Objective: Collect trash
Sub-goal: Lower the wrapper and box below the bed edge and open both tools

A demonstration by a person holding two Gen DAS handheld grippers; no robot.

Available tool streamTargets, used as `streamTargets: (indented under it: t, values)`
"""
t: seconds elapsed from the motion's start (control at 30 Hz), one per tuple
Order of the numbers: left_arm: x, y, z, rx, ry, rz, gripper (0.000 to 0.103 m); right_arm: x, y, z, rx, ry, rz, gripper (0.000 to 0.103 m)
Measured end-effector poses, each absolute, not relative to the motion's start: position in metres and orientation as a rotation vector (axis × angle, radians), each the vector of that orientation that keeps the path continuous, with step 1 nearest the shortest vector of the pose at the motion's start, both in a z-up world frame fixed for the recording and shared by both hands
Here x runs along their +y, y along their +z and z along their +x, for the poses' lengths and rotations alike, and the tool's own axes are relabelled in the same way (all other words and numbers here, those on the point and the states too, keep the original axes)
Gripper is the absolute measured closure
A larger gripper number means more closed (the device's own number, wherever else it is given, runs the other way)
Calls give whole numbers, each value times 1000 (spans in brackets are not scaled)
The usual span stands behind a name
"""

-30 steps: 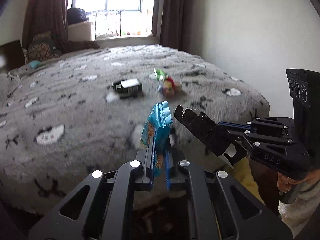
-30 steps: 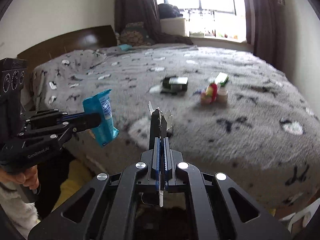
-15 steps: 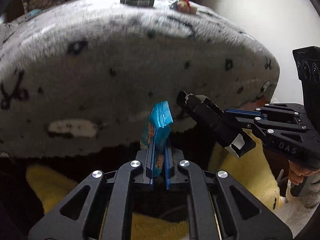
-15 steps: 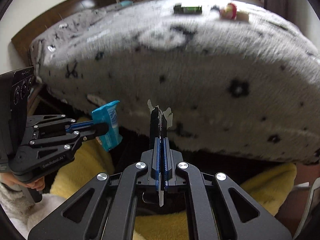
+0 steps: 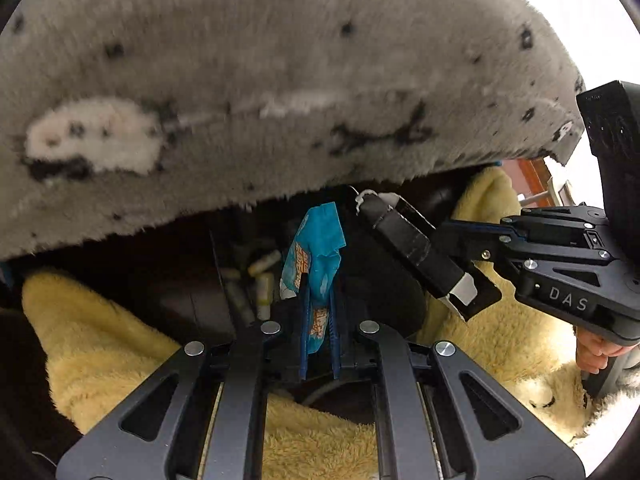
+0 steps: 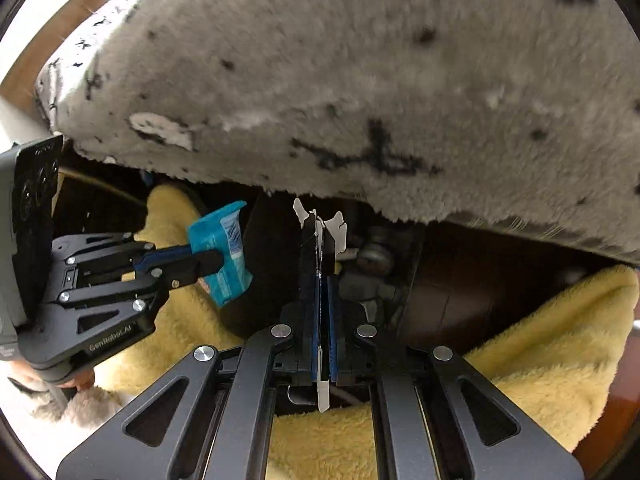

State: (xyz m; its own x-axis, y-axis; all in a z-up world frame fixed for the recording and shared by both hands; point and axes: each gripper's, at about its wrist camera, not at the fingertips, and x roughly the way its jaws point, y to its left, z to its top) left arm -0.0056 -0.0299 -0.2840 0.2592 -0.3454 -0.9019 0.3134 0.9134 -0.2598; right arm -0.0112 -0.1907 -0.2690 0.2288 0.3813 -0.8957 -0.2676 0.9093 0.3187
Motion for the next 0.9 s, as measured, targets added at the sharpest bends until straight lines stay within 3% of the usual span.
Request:
streamTargets:
  t: [0.43, 0.6, 0.67, 0.7, 0.73, 0.8, 0.87, 0.9]
  values:
    - [-32, -322, 9, 1339, -412, -31, 93, -175, -296, 12, 1333, 409, 148, 95]
    - [-26, -321, 10, 1335, -383, -40, 76, -178, -291, 15, 1308, 373, 154, 95]
    - [-25, -316, 10, 1320, -368, -37, 67, -184, -286, 15, 1291, 355, 167, 77]
    - [-24, -314, 9, 1313, -363, -33, 64, -187, -284, 15, 1284, 347, 174, 50]
    - [-21, -312, 8, 1304, -357, -26, 60, -192, -279, 14, 1264, 334, 185, 40]
    - [-19, -305, 6, 1288, -350, -9, 55, -196, -275, 14, 1243, 320, 182, 40]
    - [-21, -294, 7, 1262, -345, 7, 42, -203, -266, 13, 1217, 304, 180, 36]
    - [-20, -286, 6, 1241, -343, 12, 39, -205, -262, 13, 1205, 299, 178, 29]
